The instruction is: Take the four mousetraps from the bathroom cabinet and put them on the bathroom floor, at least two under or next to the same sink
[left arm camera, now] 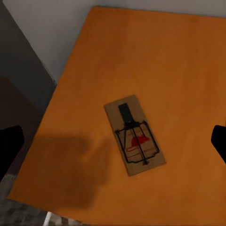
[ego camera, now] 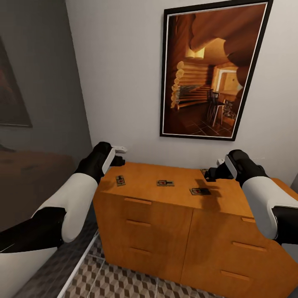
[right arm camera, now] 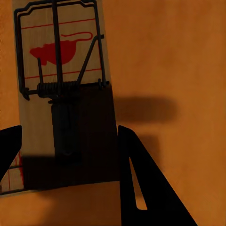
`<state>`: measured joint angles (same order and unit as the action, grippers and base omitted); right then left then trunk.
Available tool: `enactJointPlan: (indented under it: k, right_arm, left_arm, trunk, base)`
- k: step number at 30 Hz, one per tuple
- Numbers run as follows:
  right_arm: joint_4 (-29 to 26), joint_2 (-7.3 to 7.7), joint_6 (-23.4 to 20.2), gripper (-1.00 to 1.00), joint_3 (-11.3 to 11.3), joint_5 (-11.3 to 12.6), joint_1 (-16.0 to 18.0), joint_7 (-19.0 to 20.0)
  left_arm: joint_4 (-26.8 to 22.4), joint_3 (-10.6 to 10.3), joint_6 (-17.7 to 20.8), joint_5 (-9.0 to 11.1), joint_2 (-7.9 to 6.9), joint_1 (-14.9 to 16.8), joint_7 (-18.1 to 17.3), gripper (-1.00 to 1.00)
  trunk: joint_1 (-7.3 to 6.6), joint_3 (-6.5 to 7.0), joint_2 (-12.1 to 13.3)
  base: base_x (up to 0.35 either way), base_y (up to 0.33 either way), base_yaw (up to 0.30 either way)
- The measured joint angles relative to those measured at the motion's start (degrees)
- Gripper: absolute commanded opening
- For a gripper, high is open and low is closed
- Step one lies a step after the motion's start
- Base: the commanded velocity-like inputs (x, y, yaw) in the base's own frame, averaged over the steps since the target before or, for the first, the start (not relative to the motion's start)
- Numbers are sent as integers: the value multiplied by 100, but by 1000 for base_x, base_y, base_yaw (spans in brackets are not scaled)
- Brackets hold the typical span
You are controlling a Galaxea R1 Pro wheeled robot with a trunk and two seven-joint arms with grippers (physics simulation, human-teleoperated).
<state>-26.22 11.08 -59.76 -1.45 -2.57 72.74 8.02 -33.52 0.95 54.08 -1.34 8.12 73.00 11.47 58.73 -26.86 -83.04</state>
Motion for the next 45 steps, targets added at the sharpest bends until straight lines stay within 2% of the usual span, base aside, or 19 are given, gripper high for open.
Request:
enactJointPlan:
  k: [2, 8, 18, 30, 45]
  right_arm:
    - [0, 0, 0, -100, 0, 0, 0, 0]
    - [0, 0, 0, -100, -5, 0, 0, 0]
    - [0, 15, 0, -100, -8, -7, 0, 0]
    - [0, 16, 0, -100, -8, -11, 0, -1]
    - [7, 18, 0, -100, -8, -33, 0, -3]
  left_arm:
    - [71, 4, 4, 24, 49, 0, 172, 100]
    - [159, 7, 9, 71, 142, 0, 350, 100]
    - [194, 8, 11, 212, 172, 0, 392, 100]
    - [197, 8, 12, 236, 178, 0, 405, 100]
    - [267, 1, 8, 249, 178, 0, 404, 100]
  trunk:
    - [0, 0, 0]
    - [0, 0, 0]
    - [0, 0, 0]
    - [0, 0, 0]
    - [0, 0, 0]
  base:
    - [0, 0, 4]
    - [0, 0, 1]
    - [0, 0, 0]
    - [0, 0, 7]
    - [0, 0, 128]
